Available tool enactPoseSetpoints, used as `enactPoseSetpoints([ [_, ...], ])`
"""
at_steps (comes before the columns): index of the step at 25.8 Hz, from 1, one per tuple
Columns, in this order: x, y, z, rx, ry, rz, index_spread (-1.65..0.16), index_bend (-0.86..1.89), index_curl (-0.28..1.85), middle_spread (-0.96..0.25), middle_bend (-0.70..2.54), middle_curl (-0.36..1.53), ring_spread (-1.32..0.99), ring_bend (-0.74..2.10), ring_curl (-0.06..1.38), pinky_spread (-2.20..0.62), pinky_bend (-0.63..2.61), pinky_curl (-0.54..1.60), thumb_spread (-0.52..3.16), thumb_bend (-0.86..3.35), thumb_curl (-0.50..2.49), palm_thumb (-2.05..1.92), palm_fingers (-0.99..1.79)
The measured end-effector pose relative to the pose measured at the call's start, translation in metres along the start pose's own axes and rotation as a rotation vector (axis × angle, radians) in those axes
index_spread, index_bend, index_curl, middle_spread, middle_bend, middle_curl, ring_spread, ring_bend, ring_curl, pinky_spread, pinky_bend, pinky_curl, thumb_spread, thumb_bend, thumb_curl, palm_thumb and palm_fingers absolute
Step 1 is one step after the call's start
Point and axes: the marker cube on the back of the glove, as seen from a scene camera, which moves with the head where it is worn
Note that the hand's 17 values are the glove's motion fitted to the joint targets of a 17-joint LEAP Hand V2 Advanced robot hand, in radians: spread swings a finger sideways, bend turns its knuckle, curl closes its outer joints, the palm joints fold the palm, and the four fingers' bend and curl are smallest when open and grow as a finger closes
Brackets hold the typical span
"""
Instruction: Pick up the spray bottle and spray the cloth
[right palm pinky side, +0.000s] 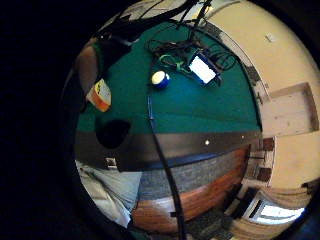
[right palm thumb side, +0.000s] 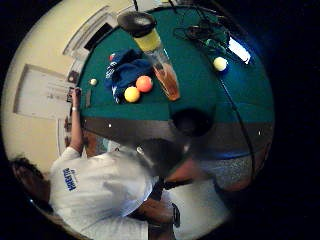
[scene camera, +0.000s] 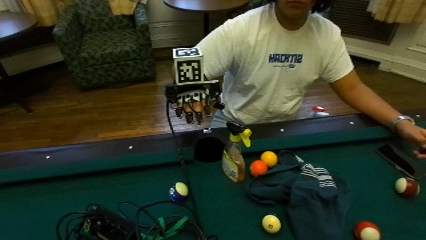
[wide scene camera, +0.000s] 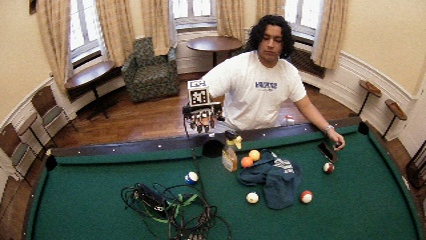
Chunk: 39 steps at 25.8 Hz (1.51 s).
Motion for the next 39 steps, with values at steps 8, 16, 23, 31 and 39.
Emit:
enactPoseSetpoints([
  [8, 0.006, -0.005, 0.000, -0.009, -0.007, 0.022, -0.31, 0.10, 0.09, -0.06, 0.31, 0.16, -0.03, 0.44, 0.18, 0.17, 0.43, 0.20, 0.66, 0.10, 0.14, 0.31, 0.48],
  [16, 0.008, -0.011, 0.011, 0.009, -0.055, 0.046, -0.35, 0.12, 0.13, -0.07, 0.31, 0.22, -0.03, 0.44, 0.21, 0.21, 0.43, 0.24, 0.79, 0.03, 0.19, 0.33, 0.43],
  [23, 0.000, -0.015, 0.043, -0.008, -0.120, 0.055, -0.37, 0.13, 0.15, -0.06, 0.29, 0.25, -0.03, 0.43, 0.23, 0.22, 0.43, 0.26, 0.84, -0.01, 0.23, 0.35, 0.42],
  [31, -0.017, -0.030, 0.071, 0.016, -0.357, 0.071, -0.38, 0.12, 0.17, -0.06, 0.28, 0.27, -0.04, 0.44, 0.25, 0.22, 0.43, 0.28, 0.87, -0.03, 0.26, 0.36, 0.43],
  [39, -0.039, -0.055, 0.091, 0.058, -0.659, 0.126, -0.38, 0.11, 0.17, -0.06, 0.29, 0.30, -0.04, 0.47, 0.27, 0.23, 0.42, 0.30, 0.89, -0.02, 0.28, 0.38, 0.46],
])
